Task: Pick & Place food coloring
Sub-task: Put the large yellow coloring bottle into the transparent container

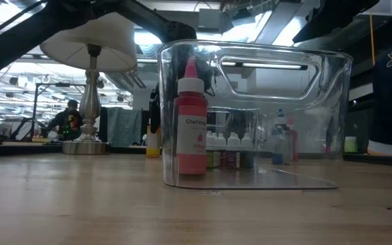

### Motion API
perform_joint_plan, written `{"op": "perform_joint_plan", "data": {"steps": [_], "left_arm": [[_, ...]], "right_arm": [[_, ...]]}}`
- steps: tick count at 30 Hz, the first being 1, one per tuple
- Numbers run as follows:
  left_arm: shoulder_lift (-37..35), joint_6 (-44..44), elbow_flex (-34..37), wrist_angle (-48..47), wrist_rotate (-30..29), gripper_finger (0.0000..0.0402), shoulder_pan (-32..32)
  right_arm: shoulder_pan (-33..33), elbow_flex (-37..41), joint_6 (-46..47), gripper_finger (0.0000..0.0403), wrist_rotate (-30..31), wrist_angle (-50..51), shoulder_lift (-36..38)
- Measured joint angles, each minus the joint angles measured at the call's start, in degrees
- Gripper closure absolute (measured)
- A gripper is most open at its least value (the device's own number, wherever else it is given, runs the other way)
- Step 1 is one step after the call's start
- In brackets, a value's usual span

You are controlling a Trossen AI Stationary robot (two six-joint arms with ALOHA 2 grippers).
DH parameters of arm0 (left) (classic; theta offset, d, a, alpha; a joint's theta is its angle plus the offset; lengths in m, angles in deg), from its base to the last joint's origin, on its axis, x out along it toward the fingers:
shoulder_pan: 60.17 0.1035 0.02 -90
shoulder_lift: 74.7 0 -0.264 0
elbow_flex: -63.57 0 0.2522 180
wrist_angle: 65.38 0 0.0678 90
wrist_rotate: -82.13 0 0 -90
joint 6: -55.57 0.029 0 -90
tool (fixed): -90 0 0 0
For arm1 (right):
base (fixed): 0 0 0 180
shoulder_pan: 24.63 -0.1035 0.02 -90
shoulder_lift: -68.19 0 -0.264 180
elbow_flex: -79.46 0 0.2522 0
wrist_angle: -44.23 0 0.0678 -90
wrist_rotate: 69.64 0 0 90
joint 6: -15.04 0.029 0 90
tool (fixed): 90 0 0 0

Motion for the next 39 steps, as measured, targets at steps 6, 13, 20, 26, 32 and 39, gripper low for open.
{"op": "perform_joint_plan", "data": {"steps": [6,13,20,26,32,39], "left_arm": [[-4.64,-2.65,-4.68,-1.74,4.26,0.0258,-1.79],[-12.57,-4.95,-14.07,-1.57,9.71,0.0257,-8.56],[-21.08,-14.91,-18.06,-3.44,6.56,0.0257,-18.14],[-25.11,-25.51,-18.50,-4.82,2.83,0.0257,-27.50],[-21.22,-33.93,-21.38,-4.72,4.84,0.0257,-34.11],[-15.05,-36.84,-21.73,-3.33,9.35,0.0257,-38.05]], "right_arm": [[0.00,0.00,-0.53,0.0286,-0.02,-0.01,-0.02],[0.04,0.00,-1.55,0.0286,-0.04,0.01,0.00],[0.04,0.00,-1.70,0.0286,-0.46,0.01,-0.02],[0.02,0.00,-1.72,0.0286,-1.14,0.02,-0.02],[0.02,0.00,-1.96,0.0286,-4.34,0.03,-0.01],[0.00,0.00,-2.82,0.0286,-5.09,0.07,-0.01]]}}
